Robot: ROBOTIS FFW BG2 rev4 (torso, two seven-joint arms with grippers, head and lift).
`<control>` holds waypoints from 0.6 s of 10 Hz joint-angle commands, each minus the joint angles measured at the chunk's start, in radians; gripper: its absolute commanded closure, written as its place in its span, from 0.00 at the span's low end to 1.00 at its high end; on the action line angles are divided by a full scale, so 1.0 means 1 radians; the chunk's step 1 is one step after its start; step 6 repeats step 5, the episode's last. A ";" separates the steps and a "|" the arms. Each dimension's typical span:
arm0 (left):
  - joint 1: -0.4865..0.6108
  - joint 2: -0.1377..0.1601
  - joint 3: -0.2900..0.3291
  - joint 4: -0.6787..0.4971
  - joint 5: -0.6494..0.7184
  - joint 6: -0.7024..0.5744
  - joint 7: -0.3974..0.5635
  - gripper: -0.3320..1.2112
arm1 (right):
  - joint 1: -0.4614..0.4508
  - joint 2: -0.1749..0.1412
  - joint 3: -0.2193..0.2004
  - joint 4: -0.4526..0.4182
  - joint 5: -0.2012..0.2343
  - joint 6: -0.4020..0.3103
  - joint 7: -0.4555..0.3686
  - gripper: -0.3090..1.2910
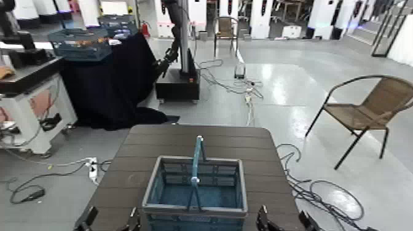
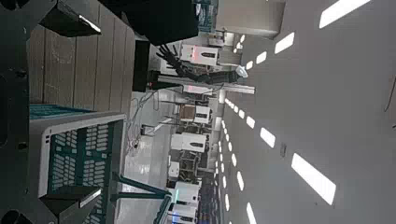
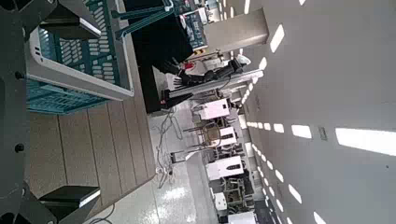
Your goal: Place the crate on the table.
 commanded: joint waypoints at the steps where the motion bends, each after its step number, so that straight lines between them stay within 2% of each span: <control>1: -0.005 0.002 -0.002 0.002 -0.003 -0.001 0.000 0.28 | -0.001 0.000 0.001 0.000 0.002 0.004 0.000 0.27; 6: -0.011 0.002 0.000 0.010 0.000 -0.001 0.000 0.28 | 0.005 -0.006 -0.005 -0.028 0.026 0.044 0.001 0.27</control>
